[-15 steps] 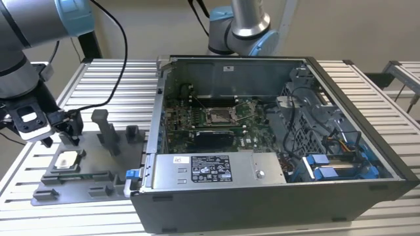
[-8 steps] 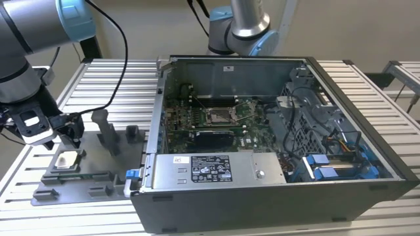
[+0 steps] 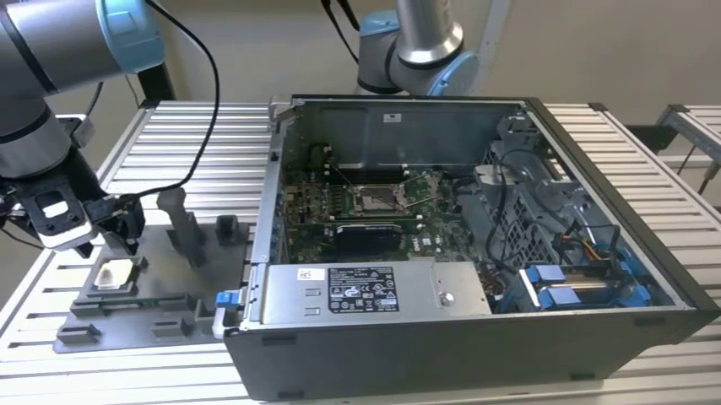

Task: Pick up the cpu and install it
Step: 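Place the cpu into insertion slot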

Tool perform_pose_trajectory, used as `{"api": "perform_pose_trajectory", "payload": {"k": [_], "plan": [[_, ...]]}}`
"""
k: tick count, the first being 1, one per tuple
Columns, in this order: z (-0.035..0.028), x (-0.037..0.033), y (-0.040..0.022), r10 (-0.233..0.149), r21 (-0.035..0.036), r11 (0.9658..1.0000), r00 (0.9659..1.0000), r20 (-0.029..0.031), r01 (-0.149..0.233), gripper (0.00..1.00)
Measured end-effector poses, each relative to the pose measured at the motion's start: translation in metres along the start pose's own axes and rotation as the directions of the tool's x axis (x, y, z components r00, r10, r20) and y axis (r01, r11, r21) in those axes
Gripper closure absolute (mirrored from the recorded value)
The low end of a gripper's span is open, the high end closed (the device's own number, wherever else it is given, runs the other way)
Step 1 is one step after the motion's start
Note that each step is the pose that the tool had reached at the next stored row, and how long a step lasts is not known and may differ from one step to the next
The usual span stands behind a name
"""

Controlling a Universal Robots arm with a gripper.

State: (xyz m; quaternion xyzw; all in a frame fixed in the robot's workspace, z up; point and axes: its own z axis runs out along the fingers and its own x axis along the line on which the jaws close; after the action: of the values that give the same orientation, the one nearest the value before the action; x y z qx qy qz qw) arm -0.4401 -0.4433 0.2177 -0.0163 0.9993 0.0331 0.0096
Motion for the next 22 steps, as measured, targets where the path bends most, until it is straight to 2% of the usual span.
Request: {"api": "perform_pose_trajectory", "payload": {"k": [4, 10, 15, 22], "plan": [[0.0006, 0.0001, 0.0, 0.0, 0.0, 1.0, 1.0, 0.0, 0.0, 0.0], [0.0047, 0.0002, -0.0011, 0.0, 0.0017, 1.0, 1.0, -0.0001, 0.0, 0.0], [0.0065, 0.0004, -0.0012, 0.0, 0.0017, 1.0, 1.0, -0.0039, 0.0, 0.0], [0.014, 0.0006, -0.0038, 0.0, 0.0019, 1.0, 1.0, -0.0047, 0.0, 0.0]]}}
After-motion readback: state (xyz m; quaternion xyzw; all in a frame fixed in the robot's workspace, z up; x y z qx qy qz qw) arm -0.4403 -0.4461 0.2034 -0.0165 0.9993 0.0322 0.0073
